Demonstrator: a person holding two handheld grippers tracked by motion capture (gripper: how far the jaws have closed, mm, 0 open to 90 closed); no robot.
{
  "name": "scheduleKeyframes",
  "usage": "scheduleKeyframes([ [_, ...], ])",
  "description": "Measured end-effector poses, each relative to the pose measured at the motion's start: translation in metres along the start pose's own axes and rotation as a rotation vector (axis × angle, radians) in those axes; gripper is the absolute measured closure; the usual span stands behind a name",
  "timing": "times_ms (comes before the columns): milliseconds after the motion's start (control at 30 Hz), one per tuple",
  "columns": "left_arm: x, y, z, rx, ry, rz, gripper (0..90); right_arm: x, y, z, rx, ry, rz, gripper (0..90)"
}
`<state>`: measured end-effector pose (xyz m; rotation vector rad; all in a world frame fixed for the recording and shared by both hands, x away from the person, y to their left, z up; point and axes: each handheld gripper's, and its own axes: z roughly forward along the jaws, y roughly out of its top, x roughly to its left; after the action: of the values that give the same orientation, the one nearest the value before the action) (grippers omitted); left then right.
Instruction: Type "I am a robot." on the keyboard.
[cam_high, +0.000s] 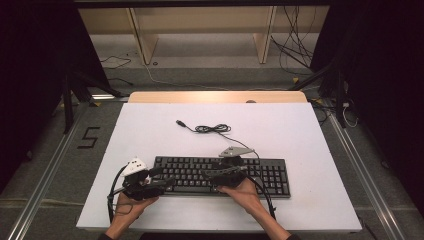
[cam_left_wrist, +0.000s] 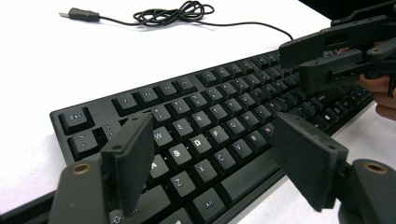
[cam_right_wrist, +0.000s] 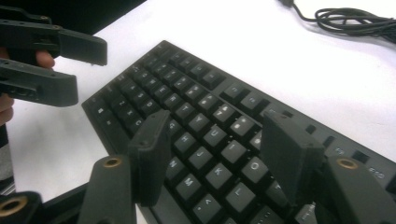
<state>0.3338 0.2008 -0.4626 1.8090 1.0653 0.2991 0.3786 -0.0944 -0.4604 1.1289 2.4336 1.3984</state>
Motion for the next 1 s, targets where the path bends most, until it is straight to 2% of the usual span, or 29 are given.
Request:
scheduleKeyframes([
  [233, 0.001, -0.001, -0.002, -0.005, 0.001, -0.003, 29.2, 0.006, 0.000, 0.003, 0.002, 0.012, -0.008, 46.1],
  [667, 0.001, -0.002, -0.005, -0.012, 0.001, -0.008, 29.0, 0.021, -0.002, 0.016, 0.041, 0.037, -0.062, 81.0],
  [833, 0.001, -0.003, -0.005, -0.009, -0.002, -0.004, 28.9, 0.025, -0.003, 0.021, 0.059, 0.041, -0.073, 87.9],
  [1000, 0.000, -0.003, -0.005, -0.005, -0.004, -0.001, 28.8, 0.027, -0.004, 0.026, 0.076, 0.042, -0.081, 90.0],
])
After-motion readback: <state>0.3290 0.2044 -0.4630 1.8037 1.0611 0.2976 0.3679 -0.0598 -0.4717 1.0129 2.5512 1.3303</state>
